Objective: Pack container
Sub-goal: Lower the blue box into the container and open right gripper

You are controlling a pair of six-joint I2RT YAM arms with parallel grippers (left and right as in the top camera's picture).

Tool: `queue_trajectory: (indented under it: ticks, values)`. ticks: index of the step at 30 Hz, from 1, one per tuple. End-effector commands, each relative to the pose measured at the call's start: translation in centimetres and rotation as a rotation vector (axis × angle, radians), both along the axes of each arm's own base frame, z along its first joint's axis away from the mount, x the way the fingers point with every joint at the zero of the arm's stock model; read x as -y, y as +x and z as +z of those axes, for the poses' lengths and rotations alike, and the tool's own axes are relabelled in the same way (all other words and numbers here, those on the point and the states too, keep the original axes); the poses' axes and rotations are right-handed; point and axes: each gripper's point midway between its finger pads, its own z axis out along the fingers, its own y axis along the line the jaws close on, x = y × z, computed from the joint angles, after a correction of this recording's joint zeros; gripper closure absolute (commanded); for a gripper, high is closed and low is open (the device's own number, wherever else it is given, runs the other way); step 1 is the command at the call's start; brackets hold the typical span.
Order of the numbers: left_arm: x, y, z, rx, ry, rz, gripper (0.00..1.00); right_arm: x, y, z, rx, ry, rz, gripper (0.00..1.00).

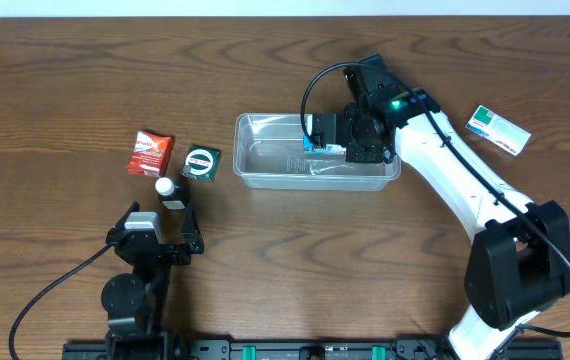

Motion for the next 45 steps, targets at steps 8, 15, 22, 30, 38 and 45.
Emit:
queue_trajectory:
  ticks: [8,15,22,30,38,45]
  values:
    - [0.1,-0.1,-1.7,-0.052,-0.001,-0.007,0.02,0.3,0.0,-0.5,-0.003,0.001,0.006,0.99]
    - [0.1,-0.1,-1.7,-0.052,-0.001,-0.007,0.02,0.3,0.2,-1.1,0.011,0.006,0.007,0.99]
    - [0.1,-0.1,-1.7,-0.052,-0.001,-0.007,0.02,0.3,0.0,-1.6,0.007,0.001,0.015,0.99]
    - [0.1,-0.1,-1.7,-0.052,-0.001,-0.007,0.02,0.3,-0.1,-1.7,-0.004,0.008,-0.011,0.81]
    - [0.1,-0.1,-1.7,-0.052,-0.001,-0.007,0.02,0.5,-0.6,-1.8,-0.028,0.007,-0.034,0.7]
    - [0.1,-0.1,-1.7,-0.052,-0.001,-0.007,0.02,-0.5,-1.2,-1.5,-0.03,0.015,-0.029,0.68]
